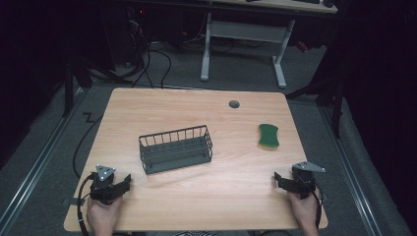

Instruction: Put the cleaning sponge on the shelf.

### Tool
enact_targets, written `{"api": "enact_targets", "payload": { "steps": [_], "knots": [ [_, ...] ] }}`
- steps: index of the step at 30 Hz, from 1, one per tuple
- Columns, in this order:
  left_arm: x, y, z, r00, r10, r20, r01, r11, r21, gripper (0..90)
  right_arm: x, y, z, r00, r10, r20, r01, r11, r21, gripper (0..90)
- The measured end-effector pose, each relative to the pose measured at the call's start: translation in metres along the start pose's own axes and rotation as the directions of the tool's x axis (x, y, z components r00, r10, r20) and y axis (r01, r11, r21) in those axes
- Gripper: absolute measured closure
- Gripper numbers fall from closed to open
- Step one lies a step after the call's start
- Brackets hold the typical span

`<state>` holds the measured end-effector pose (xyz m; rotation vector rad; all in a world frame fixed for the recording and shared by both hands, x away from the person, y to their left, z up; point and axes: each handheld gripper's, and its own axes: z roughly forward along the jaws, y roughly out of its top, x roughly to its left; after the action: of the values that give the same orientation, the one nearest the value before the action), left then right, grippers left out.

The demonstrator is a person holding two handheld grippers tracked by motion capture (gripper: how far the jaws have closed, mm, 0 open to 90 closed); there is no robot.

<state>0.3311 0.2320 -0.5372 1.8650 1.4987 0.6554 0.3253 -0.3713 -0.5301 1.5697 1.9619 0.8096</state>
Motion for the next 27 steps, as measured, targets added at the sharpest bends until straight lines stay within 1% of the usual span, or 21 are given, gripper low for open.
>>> {"api": "enact_targets", "payload": {
  "steps": [12, 16, 19, 22, 23, 24, 25, 26, 27],
  "knots": [
    [-0.0001, 0.0005, 0.0006, 1.0000, 0.002, 0.003, -0.002, 1.0000, 0.001, 32.7, 0.0002, 0.0003, 0.0003, 1.0000, -0.004, -0.006, 0.004, 1.000, -0.002, 23.3],
    [-0.0002, 0.0004, 0.0003, 1.0000, 0.003, 0.001, -0.003, 1.0000, 0.000, 33.8, 0.0002, 0.0004, 0.0004, 1.0000, -0.003, -0.008, 0.003, 1.000, -0.002, 23.4],
    [0.0004, -0.0002, -0.0009, 1.0000, 0.000, 0.002, 0.000, 1.0000, -0.003, 36.8, 0.0005, 0.0005, 0.0004, 0.9999, -0.005, -0.009, 0.005, 1.000, -0.001, 23.2],
    [0.0023, 0.0003, -0.0013, 0.9997, -0.011, 0.021, 0.011, 0.9999, -0.003, 38.2, 0.0003, 0.0014, 0.0012, 0.9998, -0.013, -0.016, 0.013, 1.000, 0.000, 23.1],
    [0.0026, 0.0010, -0.0014, 0.9995, -0.013, 0.031, 0.013, 0.9999, 0.001, 38.2, 0.0002, 0.0022, 0.0013, 0.9998, -0.010, -0.017, 0.010, 1.000, 0.005, 24.2],
    [0.0021, 0.0017, -0.0013, 0.9991, -0.014, 0.040, 0.014, 0.9999, 0.000, 38.2, 0.0003, 0.0036, 0.0009, 0.9998, -0.008, -0.016, 0.009, 1.000, 0.013, 29.0],
    [0.0021, 0.0017, -0.0013, 0.9991, -0.014, 0.040, 0.014, 0.9999, 0.000, 38.2, 0.0003, 0.0036, 0.0009, 0.9998, -0.008, -0.016, 0.009, 1.000, 0.013, 29.0],
    [-0.0005, 0.0035, -0.0025, 0.9980, -0.006, 0.062, 0.006, 1.0000, -0.004, 38.1, 0.0008, 0.0068, -0.0009, 0.9994, -0.016, -0.030, 0.017, 1.000, 0.021, 38.7],
    [-0.0024, 0.0047, -0.0033, 0.9970, 0.000, 0.077, 0.001, 1.0000, -0.009, 37.3, 0.0017, 0.0084, -0.0007, 0.9988, -0.013, -0.047, 0.013, 1.000, 0.018, 39.4]
  ]
}}
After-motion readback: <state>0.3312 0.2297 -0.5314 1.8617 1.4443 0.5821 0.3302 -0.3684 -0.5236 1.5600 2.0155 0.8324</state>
